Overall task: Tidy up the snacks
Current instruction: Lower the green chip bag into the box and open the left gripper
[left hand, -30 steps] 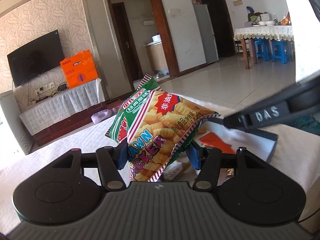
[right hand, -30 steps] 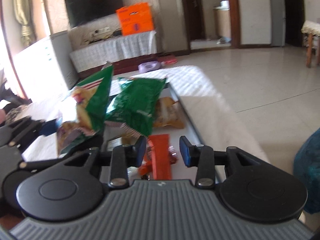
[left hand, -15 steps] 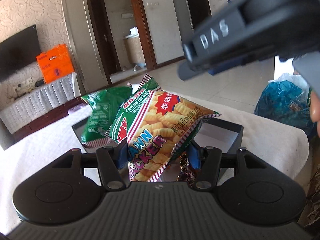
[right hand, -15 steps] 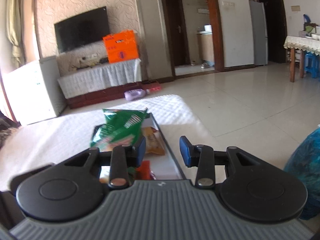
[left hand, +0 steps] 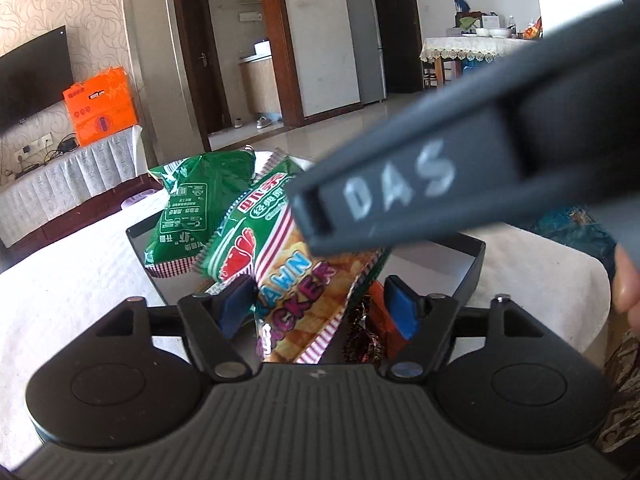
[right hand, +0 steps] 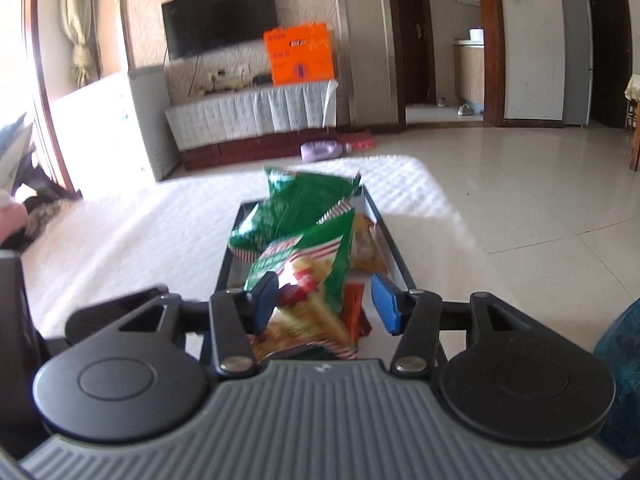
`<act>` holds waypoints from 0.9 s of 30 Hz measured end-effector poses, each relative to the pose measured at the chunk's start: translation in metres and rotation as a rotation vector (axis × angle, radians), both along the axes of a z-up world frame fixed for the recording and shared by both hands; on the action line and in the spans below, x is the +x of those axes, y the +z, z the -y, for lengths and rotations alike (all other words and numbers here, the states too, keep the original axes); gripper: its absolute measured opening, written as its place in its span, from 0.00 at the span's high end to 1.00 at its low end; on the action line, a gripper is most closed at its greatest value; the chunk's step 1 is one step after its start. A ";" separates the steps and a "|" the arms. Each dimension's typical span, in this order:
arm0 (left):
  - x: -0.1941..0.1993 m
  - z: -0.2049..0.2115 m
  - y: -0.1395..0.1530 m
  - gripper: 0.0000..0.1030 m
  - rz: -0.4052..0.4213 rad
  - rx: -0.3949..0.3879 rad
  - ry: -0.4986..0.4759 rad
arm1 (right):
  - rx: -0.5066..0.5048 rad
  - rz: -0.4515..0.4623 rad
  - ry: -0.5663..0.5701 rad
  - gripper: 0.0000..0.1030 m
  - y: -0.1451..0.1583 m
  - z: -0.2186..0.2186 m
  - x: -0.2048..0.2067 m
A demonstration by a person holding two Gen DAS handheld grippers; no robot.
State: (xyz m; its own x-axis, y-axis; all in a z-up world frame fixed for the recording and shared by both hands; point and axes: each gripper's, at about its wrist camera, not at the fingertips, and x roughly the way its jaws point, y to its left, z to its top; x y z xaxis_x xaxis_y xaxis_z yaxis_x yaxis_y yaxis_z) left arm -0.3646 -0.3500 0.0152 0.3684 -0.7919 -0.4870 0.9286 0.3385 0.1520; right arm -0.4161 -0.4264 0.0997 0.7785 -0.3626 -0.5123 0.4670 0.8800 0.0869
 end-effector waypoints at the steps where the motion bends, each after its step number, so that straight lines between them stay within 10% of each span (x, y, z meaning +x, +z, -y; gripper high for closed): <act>1: 0.000 0.000 0.000 0.23 0.001 0.000 -0.007 | -0.005 -0.011 0.002 0.47 -0.001 -0.001 0.001; 11: -0.001 -0.023 0.005 0.03 -0.006 -0.002 -0.029 | -0.047 -0.097 -0.017 0.47 -0.012 -0.007 0.012; 27: -0.021 -0.071 0.015 0.00 0.081 0.040 0.059 | 0.029 -0.088 0.067 0.45 -0.016 -0.015 0.024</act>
